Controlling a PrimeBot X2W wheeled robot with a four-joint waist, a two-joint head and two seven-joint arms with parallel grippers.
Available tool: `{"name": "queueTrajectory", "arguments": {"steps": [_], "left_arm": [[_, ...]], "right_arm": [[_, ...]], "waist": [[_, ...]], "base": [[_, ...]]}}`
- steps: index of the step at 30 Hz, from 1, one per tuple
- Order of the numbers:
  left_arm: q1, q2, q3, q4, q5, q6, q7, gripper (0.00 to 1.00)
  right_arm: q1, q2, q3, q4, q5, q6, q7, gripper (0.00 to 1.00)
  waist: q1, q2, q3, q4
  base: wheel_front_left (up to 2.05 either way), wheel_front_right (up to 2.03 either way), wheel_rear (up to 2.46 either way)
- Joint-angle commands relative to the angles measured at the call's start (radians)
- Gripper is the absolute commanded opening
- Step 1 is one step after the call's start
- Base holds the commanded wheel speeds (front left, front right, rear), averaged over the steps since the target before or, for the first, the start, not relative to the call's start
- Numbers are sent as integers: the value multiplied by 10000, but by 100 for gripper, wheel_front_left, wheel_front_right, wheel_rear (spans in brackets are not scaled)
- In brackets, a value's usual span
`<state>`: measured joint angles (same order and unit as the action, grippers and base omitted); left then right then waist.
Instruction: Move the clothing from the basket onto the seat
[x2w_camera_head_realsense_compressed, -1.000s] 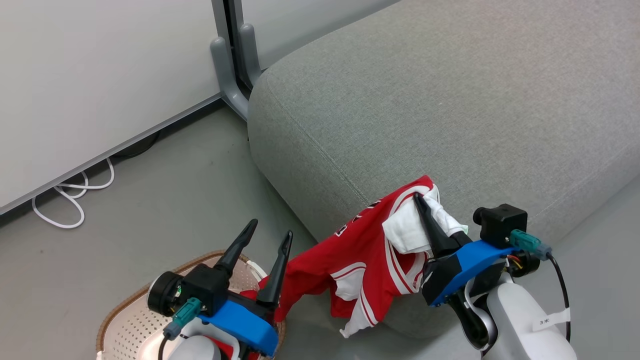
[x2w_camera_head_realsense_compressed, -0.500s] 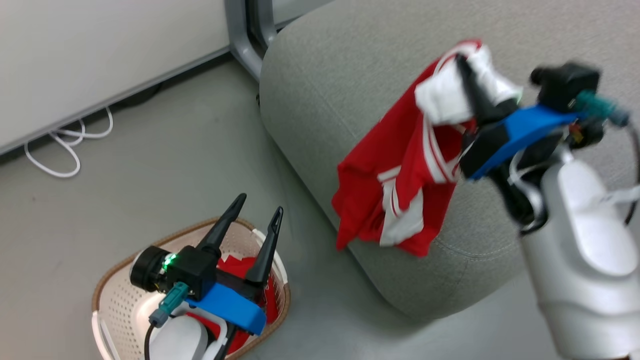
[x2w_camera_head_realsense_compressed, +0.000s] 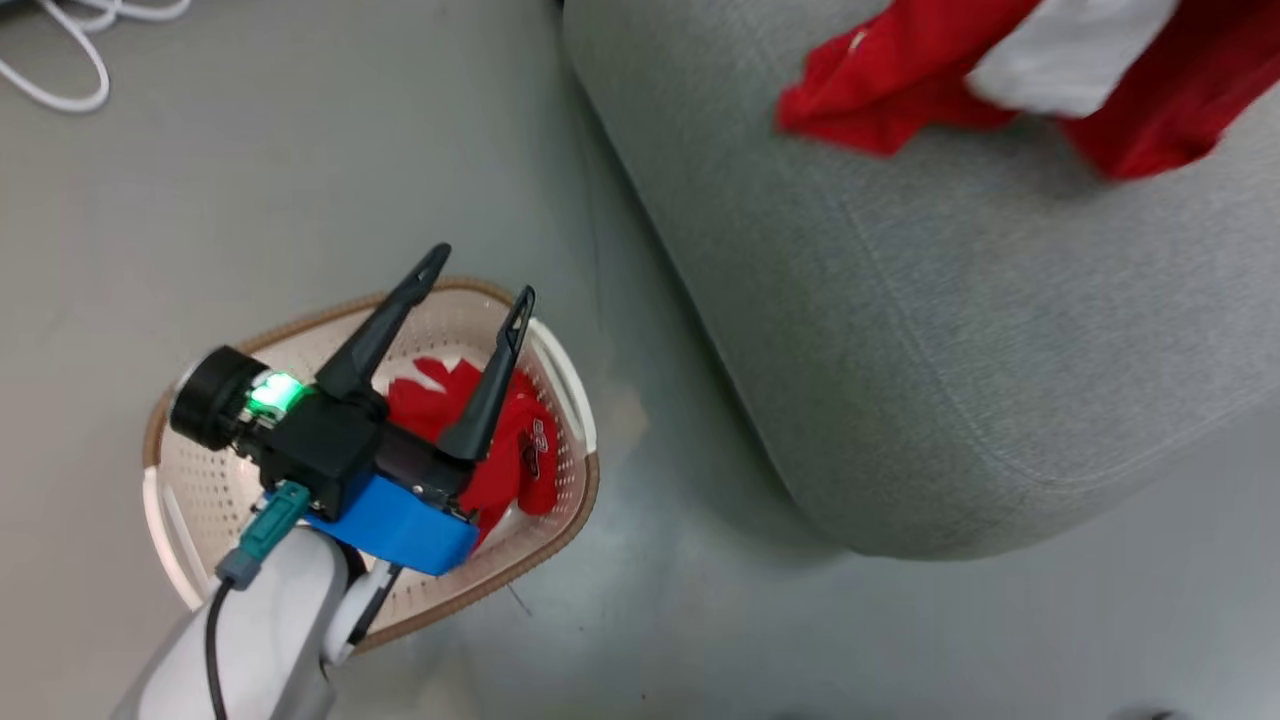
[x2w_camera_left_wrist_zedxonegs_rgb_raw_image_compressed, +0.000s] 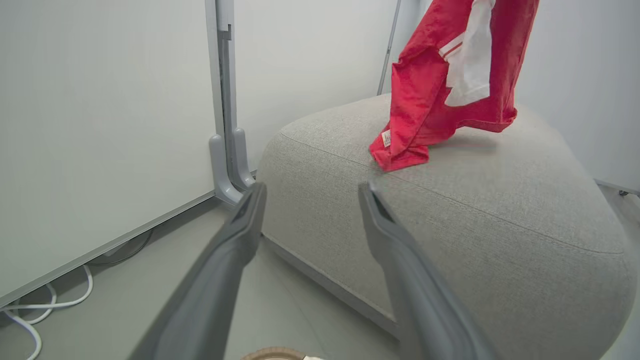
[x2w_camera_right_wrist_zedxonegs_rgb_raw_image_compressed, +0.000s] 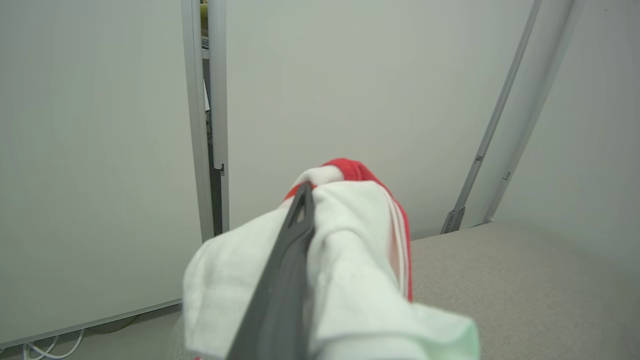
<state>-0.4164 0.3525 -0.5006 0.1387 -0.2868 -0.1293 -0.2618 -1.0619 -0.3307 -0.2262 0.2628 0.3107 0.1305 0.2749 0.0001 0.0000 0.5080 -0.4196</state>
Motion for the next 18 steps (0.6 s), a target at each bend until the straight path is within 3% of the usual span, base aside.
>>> {"name": "queueTrajectory", "arguments": {"steps": [1,5,12,18], "left_arm": [[-232,197,57,-195,71,-16,-48,100],[-428,549,81,-650,161,-16,-48,100],[-732,958,145,-1302,313,16,100,100],[-844,973,17,-1510,374,67,172,100]], "right_arm": [[-248,-72,-296,84,-85,5,-12,0],[-433,-217,-1084,511,-196,5,-257,0],[134,449,-2125,2202,-361,3,-1135,0],[366,711,-2362,3746,-788,5,-1837,0]], "waist": [[-1,0,911,384],[-1,0,1600,517],[-1,0,2478,691],[-1,0,2668,757]], "base": [[0,0,0],[0,0,0],[0,0,0],[0,0,0]]}}
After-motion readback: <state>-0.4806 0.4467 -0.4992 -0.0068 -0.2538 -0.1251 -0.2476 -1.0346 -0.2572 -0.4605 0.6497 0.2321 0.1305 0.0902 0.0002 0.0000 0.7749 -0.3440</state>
